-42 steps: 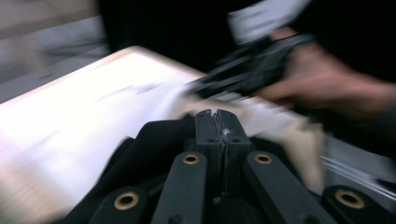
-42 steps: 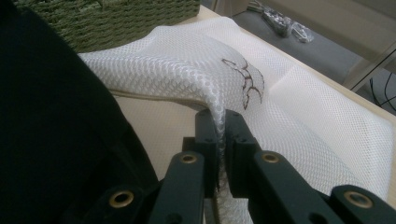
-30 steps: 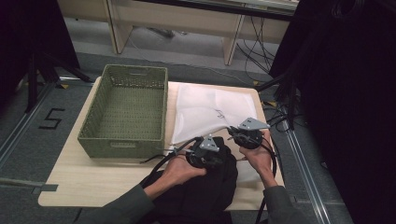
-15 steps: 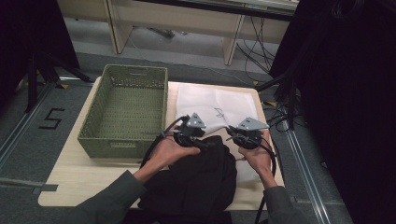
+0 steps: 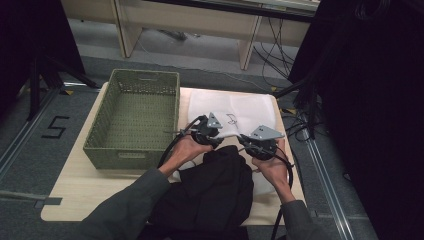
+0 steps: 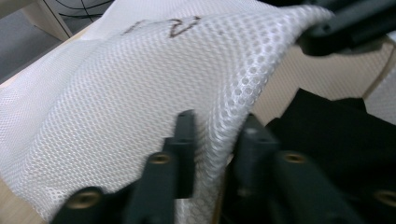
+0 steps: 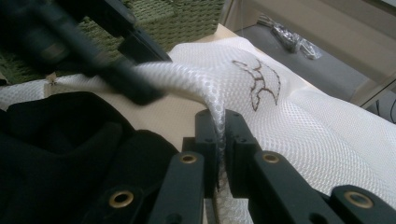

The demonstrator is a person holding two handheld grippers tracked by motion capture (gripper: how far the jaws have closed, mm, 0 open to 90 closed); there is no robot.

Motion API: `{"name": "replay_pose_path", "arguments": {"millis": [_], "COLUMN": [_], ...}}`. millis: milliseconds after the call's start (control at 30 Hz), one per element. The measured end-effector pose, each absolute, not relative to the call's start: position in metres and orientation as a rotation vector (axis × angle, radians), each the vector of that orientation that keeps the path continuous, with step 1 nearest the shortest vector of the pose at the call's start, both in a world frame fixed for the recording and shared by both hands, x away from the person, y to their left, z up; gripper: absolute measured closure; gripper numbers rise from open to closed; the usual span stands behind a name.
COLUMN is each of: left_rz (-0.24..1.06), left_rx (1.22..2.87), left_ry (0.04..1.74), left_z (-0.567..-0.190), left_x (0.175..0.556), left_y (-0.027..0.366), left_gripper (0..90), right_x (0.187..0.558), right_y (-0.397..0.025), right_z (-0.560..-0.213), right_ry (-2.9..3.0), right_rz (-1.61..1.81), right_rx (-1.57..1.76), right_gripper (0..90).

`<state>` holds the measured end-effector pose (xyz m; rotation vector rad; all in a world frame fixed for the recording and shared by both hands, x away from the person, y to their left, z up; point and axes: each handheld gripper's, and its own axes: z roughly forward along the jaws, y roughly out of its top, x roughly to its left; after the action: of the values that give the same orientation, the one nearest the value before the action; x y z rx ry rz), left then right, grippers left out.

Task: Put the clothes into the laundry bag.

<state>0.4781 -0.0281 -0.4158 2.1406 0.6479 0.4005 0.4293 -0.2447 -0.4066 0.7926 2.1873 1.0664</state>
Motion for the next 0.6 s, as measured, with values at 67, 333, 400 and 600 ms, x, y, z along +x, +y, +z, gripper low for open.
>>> {"name": "replay_pose_path", "arguments": {"millis": [67,333,400,600], "left_rz": [0.394,0.387,0.385,0.382], "left_rx": [2.168,2.223,2.218,2.235], "left_ry": [0.619,0.605,0.61,0.589], "left_z": [-0.413,-0.402,-0.401,-0.399], "left_x": [0.478,0.48,0.479,0.477], "left_y": [-0.026,-0.011,-0.009,-0.008], "left_gripper": [83.6,83.9,83.8,83.2], "right_x": [0.429,0.384,0.367,0.34], "right_y": [-0.243,-0.245,-0.246,-0.245], "right_z": [-0.407,-0.387,-0.39,-0.424], "right_ry": [2.208,2.327,2.38,2.557], "right_rz": [1.063,1.199,1.191,1.09], "right_rx": [0.786,0.82,0.852,0.912], "right_gripper": [84.1,38.6,35.5,31.4]}}
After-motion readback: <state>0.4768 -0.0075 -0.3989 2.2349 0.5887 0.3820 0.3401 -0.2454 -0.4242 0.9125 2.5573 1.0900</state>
